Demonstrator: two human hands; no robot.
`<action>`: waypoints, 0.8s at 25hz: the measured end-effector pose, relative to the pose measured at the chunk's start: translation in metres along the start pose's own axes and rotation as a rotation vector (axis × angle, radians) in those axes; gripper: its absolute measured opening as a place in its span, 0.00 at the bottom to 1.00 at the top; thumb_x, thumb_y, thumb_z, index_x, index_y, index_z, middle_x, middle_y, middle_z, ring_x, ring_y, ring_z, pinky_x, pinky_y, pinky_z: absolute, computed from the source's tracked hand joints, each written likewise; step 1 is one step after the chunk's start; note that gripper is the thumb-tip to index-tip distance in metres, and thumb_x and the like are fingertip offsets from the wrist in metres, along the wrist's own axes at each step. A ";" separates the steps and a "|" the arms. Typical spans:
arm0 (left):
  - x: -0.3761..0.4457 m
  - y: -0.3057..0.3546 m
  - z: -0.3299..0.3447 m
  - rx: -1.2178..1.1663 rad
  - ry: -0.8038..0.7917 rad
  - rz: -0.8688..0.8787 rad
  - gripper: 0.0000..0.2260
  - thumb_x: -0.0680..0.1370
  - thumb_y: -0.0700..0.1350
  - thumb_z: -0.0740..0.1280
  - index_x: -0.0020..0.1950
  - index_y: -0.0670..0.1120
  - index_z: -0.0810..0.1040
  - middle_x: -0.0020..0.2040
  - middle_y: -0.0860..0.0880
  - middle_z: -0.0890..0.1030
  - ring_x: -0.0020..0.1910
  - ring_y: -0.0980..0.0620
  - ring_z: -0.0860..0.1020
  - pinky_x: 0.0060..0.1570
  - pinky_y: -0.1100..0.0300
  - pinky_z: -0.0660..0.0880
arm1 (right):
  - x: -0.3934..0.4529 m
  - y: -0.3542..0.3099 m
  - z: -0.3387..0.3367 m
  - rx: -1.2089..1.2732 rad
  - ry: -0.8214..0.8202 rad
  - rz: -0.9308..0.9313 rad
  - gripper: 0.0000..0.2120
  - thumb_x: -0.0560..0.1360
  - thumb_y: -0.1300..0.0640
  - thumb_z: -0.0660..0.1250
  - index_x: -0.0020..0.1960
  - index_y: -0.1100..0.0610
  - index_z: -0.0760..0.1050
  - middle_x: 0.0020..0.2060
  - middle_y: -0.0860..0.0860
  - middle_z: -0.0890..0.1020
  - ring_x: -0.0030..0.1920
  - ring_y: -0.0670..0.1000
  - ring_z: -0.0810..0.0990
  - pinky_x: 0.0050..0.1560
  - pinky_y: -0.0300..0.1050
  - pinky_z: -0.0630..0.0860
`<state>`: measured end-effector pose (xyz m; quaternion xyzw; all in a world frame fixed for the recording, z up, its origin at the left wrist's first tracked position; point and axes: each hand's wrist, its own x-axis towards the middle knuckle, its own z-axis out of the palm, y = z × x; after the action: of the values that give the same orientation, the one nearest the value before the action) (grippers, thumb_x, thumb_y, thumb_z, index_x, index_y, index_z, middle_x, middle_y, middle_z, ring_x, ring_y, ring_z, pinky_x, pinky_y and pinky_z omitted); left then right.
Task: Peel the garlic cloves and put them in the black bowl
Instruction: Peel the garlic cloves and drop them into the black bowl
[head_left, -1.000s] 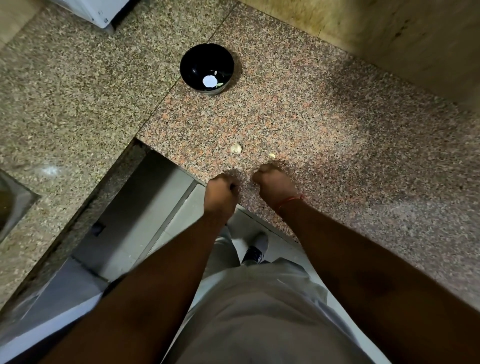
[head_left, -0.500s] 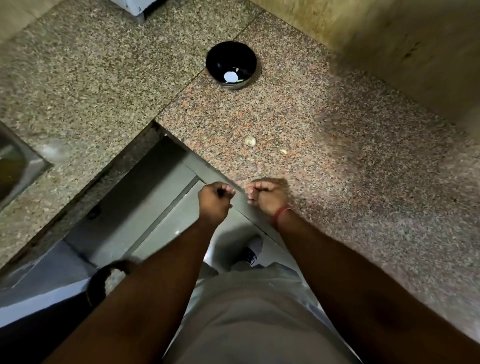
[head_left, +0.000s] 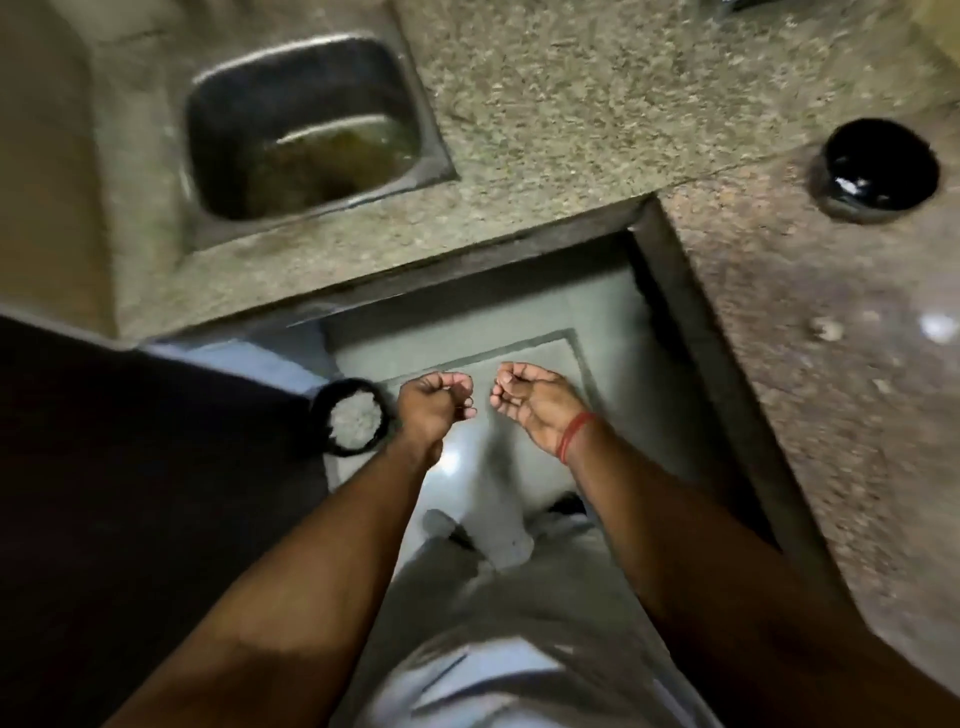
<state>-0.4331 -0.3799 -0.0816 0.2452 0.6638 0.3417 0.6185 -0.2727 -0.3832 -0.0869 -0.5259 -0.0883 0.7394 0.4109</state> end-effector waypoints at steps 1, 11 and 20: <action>0.005 0.000 -0.034 -0.058 0.050 -0.018 0.03 0.78 0.30 0.69 0.46 0.37 0.81 0.37 0.44 0.80 0.31 0.51 0.77 0.33 0.59 0.80 | 0.012 0.016 0.029 -0.036 -0.042 0.030 0.09 0.79 0.73 0.63 0.54 0.62 0.77 0.38 0.53 0.80 0.40 0.52 0.80 0.45 0.46 0.81; 0.136 -0.106 -0.240 -0.403 0.362 -0.240 0.03 0.79 0.31 0.68 0.49 0.35 0.82 0.37 0.42 0.81 0.31 0.50 0.79 0.33 0.61 0.80 | 0.191 0.178 0.178 -0.393 -0.149 0.221 0.09 0.76 0.75 0.67 0.47 0.63 0.80 0.36 0.55 0.83 0.35 0.52 0.82 0.42 0.43 0.84; 0.318 -0.262 -0.310 -0.600 0.569 -0.358 0.06 0.76 0.27 0.69 0.52 0.31 0.81 0.41 0.37 0.83 0.32 0.46 0.83 0.31 0.59 0.80 | 0.406 0.343 0.165 -0.716 -0.074 0.213 0.12 0.77 0.75 0.64 0.44 0.63 0.82 0.37 0.56 0.83 0.34 0.52 0.82 0.42 0.49 0.83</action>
<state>-0.7509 -0.3581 -0.4872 -0.1673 0.7109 0.4605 0.5045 -0.6334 -0.2709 -0.4947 -0.6154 -0.3009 0.7189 0.1181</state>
